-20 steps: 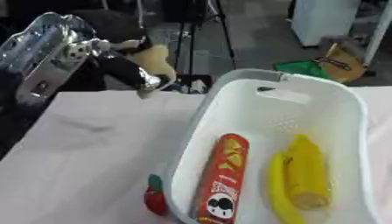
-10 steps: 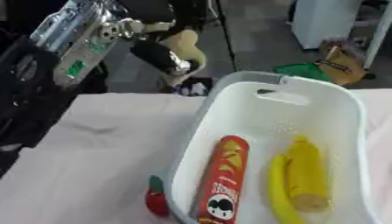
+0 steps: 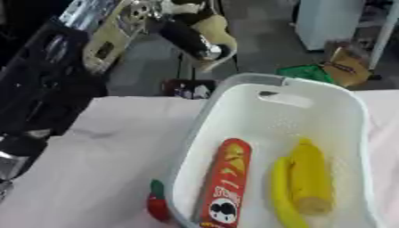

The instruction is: Pick up objects on the table and place them in the box.

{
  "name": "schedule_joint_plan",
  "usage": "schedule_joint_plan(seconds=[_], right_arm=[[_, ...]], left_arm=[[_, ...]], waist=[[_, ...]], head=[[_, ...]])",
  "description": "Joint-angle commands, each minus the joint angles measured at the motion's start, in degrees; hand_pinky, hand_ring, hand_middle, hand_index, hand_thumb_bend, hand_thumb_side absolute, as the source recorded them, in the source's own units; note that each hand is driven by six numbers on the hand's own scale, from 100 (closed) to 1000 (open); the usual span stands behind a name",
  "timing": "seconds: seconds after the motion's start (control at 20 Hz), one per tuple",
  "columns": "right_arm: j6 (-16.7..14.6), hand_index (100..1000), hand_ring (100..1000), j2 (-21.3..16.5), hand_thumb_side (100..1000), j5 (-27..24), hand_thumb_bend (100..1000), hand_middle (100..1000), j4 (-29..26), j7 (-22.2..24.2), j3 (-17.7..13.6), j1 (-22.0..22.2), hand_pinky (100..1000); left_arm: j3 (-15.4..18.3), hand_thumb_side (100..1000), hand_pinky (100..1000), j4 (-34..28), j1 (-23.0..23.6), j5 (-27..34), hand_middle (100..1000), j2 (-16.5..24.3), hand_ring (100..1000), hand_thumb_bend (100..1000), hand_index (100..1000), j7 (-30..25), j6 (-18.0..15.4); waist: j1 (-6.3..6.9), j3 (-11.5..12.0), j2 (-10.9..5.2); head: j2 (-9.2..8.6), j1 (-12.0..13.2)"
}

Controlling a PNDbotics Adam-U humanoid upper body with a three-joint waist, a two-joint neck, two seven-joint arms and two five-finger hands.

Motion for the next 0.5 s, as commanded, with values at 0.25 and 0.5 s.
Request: schedule_joint_plan(seconds=[0.25,0.5], right_arm=[[0.08,628,564,-1.57,595,-0.77,100,439,-0.97,0.25,0.02,-0.51,683],[0.04,628,564,-1.55,596,-1.00,100,439,-0.97,0.34,0.10,-0.69,683]], left_arm=[[-0.63,883,480,2.19,-2.43,1.17,476,-2.02,521,411,589,0.02,-0.18],[-1.58,883,506,2.88,-2.27,5.23,496,-4.21,541,421,625,0.02,0.67]], waist=[[-0.03,-0.42,-1.15],[0.17,-0.92,-0.95]], head=[[-0.97,0.11],[-1.28,0.09]])
